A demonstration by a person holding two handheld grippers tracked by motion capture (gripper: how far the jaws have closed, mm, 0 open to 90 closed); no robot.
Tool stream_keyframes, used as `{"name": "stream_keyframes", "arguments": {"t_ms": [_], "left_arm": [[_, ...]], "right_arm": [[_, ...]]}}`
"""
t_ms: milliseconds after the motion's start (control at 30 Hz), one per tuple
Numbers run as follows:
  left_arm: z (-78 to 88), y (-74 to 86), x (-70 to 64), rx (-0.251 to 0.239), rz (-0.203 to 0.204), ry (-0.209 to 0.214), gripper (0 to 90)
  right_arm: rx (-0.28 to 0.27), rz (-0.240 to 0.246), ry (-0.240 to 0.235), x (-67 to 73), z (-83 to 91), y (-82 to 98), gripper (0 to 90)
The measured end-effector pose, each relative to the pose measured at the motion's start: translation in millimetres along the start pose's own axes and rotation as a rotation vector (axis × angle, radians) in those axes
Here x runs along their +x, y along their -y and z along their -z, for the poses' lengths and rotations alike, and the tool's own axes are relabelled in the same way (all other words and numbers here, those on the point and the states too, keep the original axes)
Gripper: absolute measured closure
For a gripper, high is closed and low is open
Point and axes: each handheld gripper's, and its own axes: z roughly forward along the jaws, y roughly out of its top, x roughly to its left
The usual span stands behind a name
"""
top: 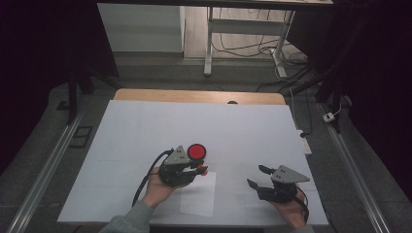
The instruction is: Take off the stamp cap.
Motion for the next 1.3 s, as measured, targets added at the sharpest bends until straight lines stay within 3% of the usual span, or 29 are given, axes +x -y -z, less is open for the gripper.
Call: {"name": "stream_keyframes", "arguments": {"t_ms": [1300], "left_arm": [[1.8, -1.5, 0.0, -0.025, 0.018, 0.015, 72.8]], "right_arm": [[-0.023, 0.024, -0.088, 26.9, -25.0, -15.9, 33.6]]}}
